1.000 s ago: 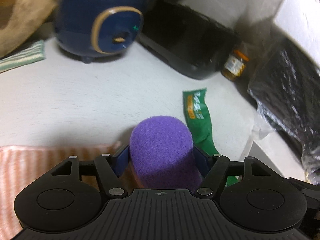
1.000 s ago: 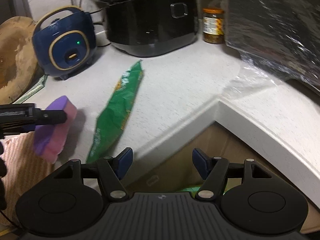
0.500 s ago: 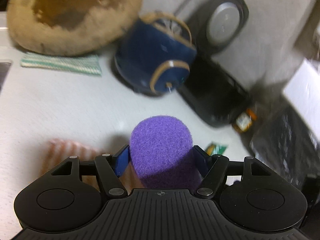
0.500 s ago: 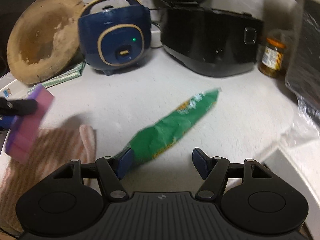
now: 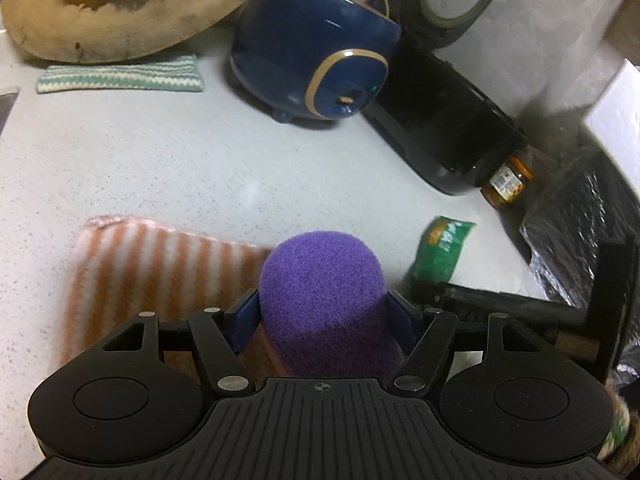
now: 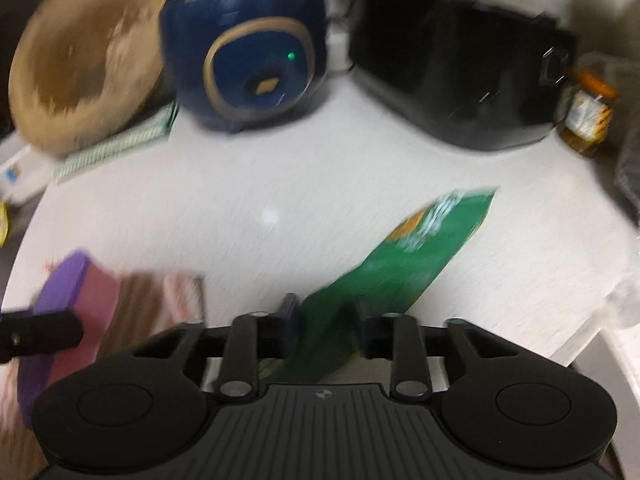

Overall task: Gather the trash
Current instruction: 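Close the right tool on the green snack wrapper while the left tool holds the sponge, then carry the purple sponge and green wrapper down over the green bin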

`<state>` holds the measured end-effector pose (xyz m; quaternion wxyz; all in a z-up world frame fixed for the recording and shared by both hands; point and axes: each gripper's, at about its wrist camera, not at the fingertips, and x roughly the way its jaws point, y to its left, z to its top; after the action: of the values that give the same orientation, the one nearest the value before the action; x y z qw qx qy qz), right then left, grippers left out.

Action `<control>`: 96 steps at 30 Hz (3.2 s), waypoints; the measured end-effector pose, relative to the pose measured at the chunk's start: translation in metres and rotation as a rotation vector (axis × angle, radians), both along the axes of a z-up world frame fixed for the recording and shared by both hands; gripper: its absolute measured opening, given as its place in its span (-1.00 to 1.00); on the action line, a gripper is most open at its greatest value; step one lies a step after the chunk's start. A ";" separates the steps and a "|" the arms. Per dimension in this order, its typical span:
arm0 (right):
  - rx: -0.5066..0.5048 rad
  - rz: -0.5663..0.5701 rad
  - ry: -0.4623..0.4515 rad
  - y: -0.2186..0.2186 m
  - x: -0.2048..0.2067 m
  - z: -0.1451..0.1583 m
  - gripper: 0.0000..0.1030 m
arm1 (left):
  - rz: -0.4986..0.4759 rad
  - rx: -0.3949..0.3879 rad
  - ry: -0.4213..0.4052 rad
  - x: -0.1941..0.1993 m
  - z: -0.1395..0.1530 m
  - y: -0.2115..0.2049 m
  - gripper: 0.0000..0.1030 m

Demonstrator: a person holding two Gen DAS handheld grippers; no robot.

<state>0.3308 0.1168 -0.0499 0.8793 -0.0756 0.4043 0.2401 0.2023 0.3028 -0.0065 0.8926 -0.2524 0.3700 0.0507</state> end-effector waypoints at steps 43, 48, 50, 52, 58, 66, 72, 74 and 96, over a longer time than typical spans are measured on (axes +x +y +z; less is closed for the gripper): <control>-0.014 -0.028 -0.073 -0.029 -0.010 0.012 0.24 | -0.136 0.124 0.122 0.018 -0.024 -0.034 0.42; 0.003 -0.096 0.048 -0.022 0.024 -0.007 0.25 | -0.152 0.125 0.114 0.017 -0.024 -0.034 0.41; 0.033 -0.117 0.092 -0.022 0.030 -0.013 0.26 | -0.154 0.125 0.113 0.017 -0.024 -0.033 0.41; 0.034 -0.111 0.084 -0.018 0.028 -0.014 0.25 | -0.156 0.123 0.112 0.018 -0.025 -0.031 0.41; -0.062 -0.036 0.017 0.003 0.015 -0.014 -0.04 | -0.172 0.103 0.105 0.021 -0.027 -0.027 0.42; -0.014 -0.043 0.043 0.001 0.010 -0.004 -0.48 | -0.234 0.097 0.104 0.032 -0.029 -0.021 0.42; 0.101 -0.124 0.040 -0.022 -0.006 0.018 -0.51 | -0.306 0.067 0.086 0.046 -0.031 -0.020 0.42; 0.126 -0.168 0.027 -0.034 -0.015 0.026 -0.51 | -0.325 0.050 0.080 0.052 -0.032 -0.023 0.42; 0.114 -0.685 0.036 -0.280 -0.187 -0.028 -0.51 | -0.766 -0.063 0.374 0.055 -0.135 -0.265 0.42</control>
<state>0.1442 -0.1632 -0.0780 0.9045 0.1178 0.4074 -0.0458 0.2573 0.0381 -0.1417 0.7562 -0.1104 0.5941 -0.2511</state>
